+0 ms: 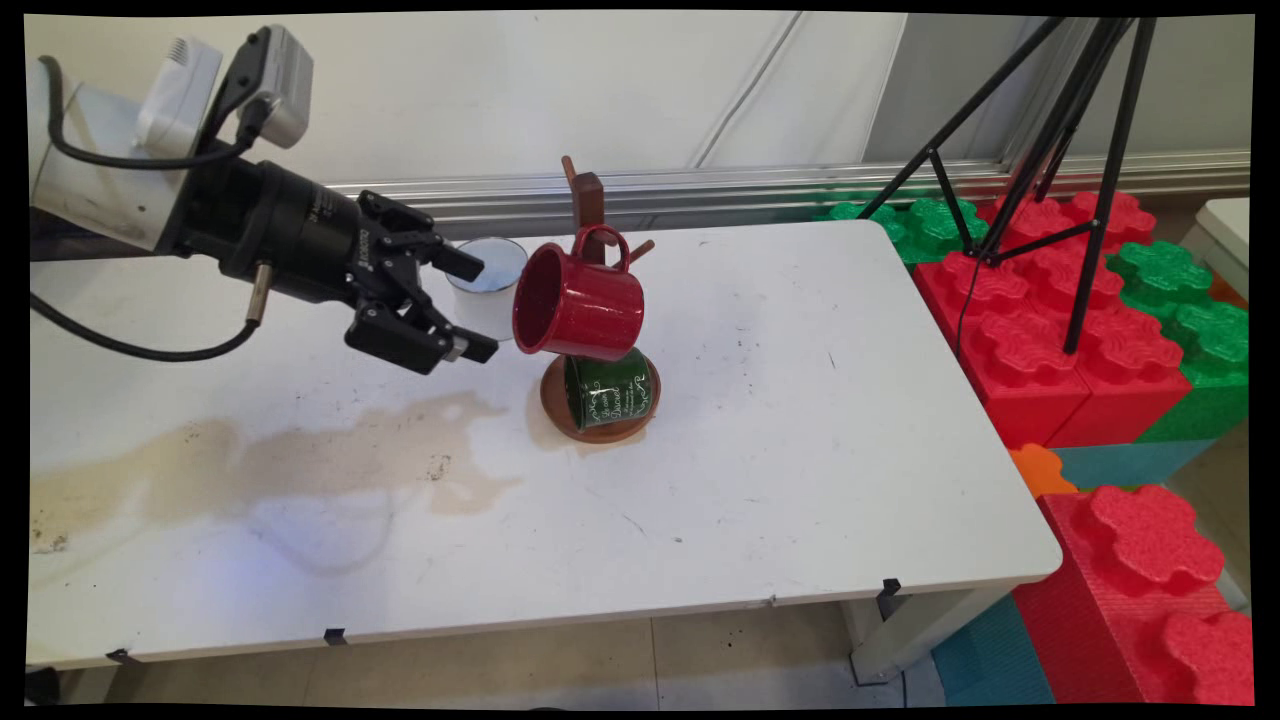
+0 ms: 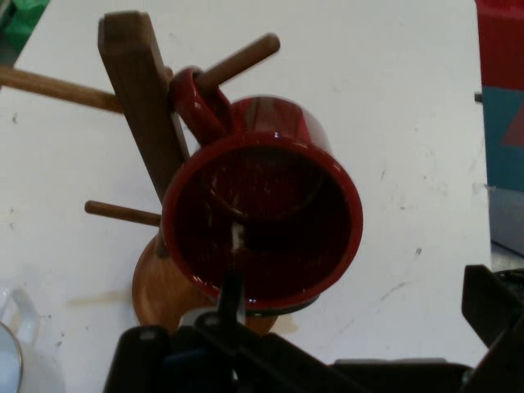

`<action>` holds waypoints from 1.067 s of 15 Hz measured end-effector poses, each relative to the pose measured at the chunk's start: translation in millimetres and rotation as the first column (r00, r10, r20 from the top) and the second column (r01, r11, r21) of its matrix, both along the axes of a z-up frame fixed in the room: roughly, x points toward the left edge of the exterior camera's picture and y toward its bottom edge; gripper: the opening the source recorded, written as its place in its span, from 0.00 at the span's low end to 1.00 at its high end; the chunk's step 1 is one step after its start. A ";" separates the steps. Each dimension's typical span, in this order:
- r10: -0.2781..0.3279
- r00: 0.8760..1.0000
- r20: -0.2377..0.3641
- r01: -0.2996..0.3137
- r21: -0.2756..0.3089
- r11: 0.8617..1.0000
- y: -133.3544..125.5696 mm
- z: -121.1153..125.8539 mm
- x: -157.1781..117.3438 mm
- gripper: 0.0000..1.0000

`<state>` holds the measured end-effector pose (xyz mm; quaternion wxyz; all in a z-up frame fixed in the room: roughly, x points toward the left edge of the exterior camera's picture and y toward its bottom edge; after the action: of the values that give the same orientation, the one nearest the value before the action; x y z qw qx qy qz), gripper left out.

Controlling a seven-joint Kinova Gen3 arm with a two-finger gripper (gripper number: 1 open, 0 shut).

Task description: Pick up the red mug from the rack

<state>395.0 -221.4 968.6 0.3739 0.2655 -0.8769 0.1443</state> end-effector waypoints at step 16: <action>0.167 0.985 -0.044 -0.167 0.003 0.986 10.8 -7.8 -60.3 1.00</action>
<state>334.6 -210.6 960.8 0.3797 0.3410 -0.8431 0.1697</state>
